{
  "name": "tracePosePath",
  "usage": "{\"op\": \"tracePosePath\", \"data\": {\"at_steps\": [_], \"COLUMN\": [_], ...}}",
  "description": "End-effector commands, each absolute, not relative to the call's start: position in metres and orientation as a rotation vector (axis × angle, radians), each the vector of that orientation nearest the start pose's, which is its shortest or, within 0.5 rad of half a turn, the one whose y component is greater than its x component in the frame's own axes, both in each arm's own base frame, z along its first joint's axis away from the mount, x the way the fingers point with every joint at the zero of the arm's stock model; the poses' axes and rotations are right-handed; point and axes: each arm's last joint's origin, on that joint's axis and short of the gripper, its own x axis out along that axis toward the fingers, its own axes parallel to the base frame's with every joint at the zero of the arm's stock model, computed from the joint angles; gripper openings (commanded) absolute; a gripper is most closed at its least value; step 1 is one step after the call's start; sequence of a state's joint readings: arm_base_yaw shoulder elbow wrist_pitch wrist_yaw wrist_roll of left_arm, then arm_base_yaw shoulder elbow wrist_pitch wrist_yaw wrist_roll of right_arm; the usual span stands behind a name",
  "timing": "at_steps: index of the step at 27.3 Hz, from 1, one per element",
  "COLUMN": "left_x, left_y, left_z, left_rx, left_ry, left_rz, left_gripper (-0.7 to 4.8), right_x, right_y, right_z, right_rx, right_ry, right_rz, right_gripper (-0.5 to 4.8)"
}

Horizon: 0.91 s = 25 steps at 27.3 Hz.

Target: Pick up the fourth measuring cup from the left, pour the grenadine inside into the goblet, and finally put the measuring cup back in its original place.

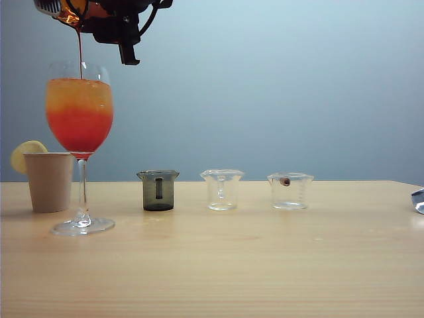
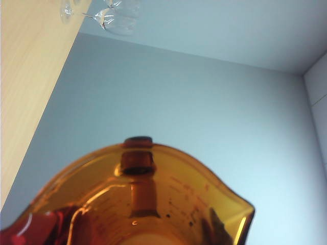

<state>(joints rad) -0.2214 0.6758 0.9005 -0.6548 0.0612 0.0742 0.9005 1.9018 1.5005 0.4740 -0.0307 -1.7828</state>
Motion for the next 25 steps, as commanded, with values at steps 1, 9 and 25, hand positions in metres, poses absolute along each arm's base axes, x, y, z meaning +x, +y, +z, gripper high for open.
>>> {"op": "tracePosePath", "data": {"at_steps": [1,9,25], "left_x": [0.1234,0.1234,0.1234], "left_y": [-0.0298,-0.0298,-0.0298], "left_z": [0.3428,0.3429,0.3429], "left_rx": [0.104,0.104,0.104], "left_ry": [0.41,0.41,0.41], "left_rz": [-0.298,-0.298,-0.298], "left_gripper": [-0.04,-0.04,-0.04], "right_x": [0.2775,0.277,0.2764], "right_y": [0.3533,0.3536,0.3538], "right_z": [0.3287,0.3287,0.3303], "right_rx": [-1.603,-1.647,-1.623], "right_ry": [-0.911,-0.945,-0.947], "right_rz": [0.556,0.542,0.534], "right_gripper": [1.47,1.46,1.25]}}
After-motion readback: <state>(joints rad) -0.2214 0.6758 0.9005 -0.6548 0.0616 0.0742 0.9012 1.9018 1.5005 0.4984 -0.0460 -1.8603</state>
